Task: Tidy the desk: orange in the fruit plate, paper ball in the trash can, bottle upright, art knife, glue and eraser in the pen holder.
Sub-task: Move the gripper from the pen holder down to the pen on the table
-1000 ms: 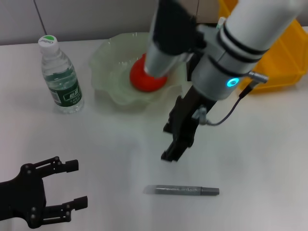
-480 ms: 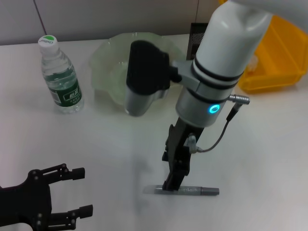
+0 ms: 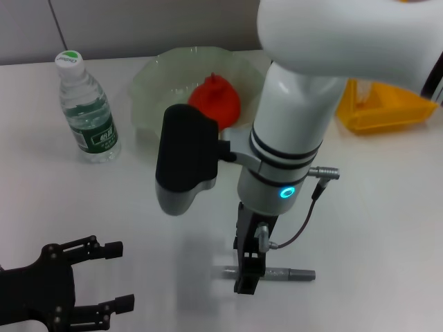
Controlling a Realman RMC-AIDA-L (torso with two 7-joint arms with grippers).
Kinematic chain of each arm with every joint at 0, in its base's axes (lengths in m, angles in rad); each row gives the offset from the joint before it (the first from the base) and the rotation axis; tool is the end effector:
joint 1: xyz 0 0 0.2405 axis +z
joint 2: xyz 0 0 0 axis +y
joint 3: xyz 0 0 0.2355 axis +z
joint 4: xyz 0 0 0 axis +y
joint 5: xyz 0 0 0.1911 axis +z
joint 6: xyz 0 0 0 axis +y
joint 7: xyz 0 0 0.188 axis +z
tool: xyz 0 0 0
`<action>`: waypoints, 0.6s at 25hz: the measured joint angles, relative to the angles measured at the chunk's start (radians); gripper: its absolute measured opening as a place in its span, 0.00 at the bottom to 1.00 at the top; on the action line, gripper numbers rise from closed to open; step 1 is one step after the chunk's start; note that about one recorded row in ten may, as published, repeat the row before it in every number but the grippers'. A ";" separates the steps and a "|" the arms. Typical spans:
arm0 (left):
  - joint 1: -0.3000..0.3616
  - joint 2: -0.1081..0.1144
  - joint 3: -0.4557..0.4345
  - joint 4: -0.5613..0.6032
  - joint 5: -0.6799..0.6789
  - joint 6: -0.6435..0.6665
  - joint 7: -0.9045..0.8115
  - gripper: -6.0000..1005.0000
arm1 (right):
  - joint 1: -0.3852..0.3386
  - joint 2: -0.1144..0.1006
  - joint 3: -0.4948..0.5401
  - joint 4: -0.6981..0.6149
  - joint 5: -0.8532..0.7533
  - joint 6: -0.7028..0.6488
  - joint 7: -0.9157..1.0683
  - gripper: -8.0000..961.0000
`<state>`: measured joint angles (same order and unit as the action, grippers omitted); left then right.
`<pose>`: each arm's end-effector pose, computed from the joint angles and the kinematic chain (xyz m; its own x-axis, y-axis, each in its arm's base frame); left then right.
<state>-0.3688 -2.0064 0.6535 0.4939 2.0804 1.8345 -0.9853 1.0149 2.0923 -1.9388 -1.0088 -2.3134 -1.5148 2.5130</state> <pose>-0.2562 0.2270 -0.0243 0.8227 0.2141 0.5266 0.2734 -0.9612 -0.0364 0.1230 0.2859 -0.1279 0.7862 -0.1314 0.6038 -0.1613 -0.9869 -0.0048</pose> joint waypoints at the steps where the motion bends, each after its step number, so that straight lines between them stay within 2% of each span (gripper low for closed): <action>1: 0.000 0.000 0.000 0.000 0.000 -0.001 0.000 0.81 | 0.001 0.000 -0.035 0.000 0.007 0.027 0.015 0.74; 6: 0.000 -0.001 0.000 0.000 0.000 -0.007 0.000 0.81 | 0.010 0.000 -0.109 0.002 0.026 0.078 0.044 0.74; 15: 0.001 -0.006 0.000 0.000 0.000 -0.015 0.000 0.81 | 0.023 0.000 -0.126 0.017 0.055 0.102 0.050 0.61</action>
<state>-0.3681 -2.0127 0.6535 0.4939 2.0800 1.8193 -0.9850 1.0377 2.0924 -2.0646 -0.9919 -2.2584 -1.4133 2.5629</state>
